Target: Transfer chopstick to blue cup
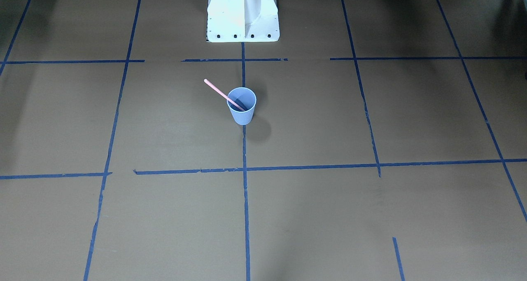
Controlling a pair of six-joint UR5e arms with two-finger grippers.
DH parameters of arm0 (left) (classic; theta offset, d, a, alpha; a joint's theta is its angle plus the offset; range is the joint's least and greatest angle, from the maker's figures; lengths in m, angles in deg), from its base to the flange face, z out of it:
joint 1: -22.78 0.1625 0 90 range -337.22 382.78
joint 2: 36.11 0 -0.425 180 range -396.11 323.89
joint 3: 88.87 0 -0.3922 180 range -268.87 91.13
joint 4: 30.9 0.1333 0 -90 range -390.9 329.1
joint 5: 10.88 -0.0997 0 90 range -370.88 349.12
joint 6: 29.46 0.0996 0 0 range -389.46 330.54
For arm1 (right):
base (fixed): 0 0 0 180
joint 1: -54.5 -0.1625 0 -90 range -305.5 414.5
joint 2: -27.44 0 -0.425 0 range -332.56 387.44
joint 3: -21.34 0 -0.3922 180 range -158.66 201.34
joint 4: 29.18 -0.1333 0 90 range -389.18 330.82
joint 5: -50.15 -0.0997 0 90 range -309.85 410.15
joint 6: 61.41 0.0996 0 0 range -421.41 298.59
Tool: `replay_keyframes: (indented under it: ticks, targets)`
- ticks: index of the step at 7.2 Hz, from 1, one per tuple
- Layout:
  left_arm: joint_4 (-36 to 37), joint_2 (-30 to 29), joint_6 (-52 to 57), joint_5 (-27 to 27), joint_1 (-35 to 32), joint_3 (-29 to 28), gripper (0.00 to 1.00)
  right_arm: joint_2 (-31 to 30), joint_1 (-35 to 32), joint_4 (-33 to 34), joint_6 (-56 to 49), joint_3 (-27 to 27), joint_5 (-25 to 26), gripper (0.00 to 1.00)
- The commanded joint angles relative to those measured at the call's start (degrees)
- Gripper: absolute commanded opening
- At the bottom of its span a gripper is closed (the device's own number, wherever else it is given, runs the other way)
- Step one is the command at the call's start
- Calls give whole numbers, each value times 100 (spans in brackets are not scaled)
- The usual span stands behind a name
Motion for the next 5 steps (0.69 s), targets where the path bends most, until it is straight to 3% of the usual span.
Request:
replay_keyframes:
  ticks: [1, 2, 5]
  targets:
    - [-61, -34, -10, 138, -131, -127, 100, -10, 3, 4, 56, 9, 15, 100]
    - [34, -148, -19, 121, -480, -171, 100, -1, 3, 4, 57, 26, 15, 100]
    - [97, -114, -19, 113, -589, -319, 100, -19, 29, -4, 91, 0, -38, 100]
